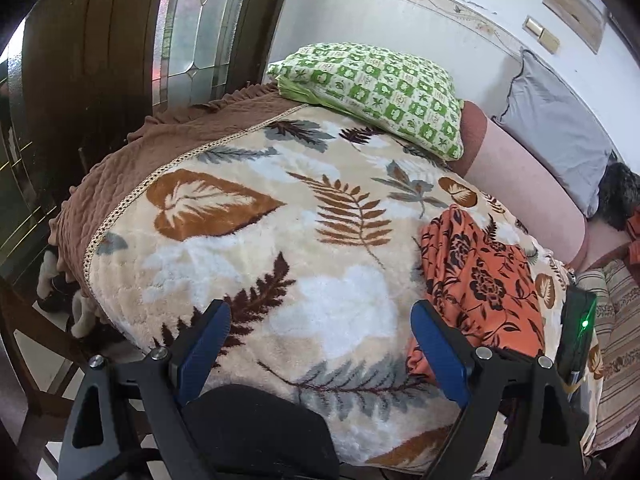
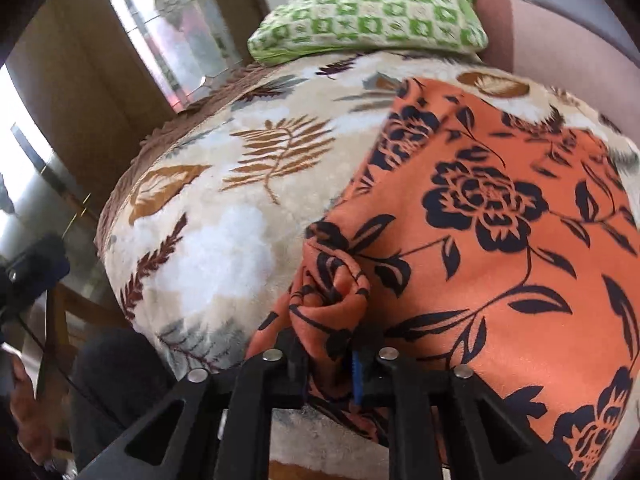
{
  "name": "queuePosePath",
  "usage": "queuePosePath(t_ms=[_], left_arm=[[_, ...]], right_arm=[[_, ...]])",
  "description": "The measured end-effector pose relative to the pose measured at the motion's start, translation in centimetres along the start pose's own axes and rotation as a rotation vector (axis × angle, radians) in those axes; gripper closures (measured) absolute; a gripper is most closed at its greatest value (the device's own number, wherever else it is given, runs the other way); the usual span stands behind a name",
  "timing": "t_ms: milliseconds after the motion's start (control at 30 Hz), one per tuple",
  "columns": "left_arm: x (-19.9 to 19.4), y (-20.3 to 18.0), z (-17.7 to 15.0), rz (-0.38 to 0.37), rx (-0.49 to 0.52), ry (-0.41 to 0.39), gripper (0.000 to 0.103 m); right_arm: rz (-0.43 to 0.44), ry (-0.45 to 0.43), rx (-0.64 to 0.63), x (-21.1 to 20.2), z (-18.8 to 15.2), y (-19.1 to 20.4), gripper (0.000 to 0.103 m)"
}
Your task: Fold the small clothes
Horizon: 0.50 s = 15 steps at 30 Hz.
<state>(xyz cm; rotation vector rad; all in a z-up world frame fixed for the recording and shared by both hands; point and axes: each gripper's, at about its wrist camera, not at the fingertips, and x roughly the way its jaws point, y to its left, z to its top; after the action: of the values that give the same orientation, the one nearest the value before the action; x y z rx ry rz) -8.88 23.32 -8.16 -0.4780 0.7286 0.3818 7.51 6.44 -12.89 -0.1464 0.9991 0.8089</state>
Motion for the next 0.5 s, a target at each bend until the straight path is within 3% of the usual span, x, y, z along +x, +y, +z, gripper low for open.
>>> queuePosePath(t_ms=[133,267,333,367,400,433,500], left_arm=[[-0.2,-0.6,0.1,-0.001,0.016,0.002,0.011],[-0.5,-0.7,0.1,0.01,0.025,-0.005,0.011],[-0.5,-0.9,0.2,0.011,0.028,0.003,0.011],[-0.5,-1.0,0.3,0.007,0.028,0.004,0.011],[-0.5,-1.2,0.5,0.002,0.03,0.005,0.011],[-0.7,-1.5,0.8,-0.005,0.036,0.001,0.011],[-0.9,-2.1,1.2,-0.006,0.051,-0.011,0.011]], right_arm=[[0.023,-0.026,0.042,-0.3,-0.5,-0.9,0.085],[-0.005,-0.094,-0.043,-2.5,0.0,1.1,0.085],[-0.05,-0.074,-0.12,-1.9,-0.3,2.4,0.078],[-0.07,-0.01,-0.158,-0.3,-0.9,2.8,0.072],[-0.062,0.043,-0.174,0.7,-1.4,2.9,0.051],[-0.046,0.026,-0.191,0.6,-2.5,2.9,0.042],[-0.01,-0.017,-0.174,-0.6,-3.2,2.6,0.042]])
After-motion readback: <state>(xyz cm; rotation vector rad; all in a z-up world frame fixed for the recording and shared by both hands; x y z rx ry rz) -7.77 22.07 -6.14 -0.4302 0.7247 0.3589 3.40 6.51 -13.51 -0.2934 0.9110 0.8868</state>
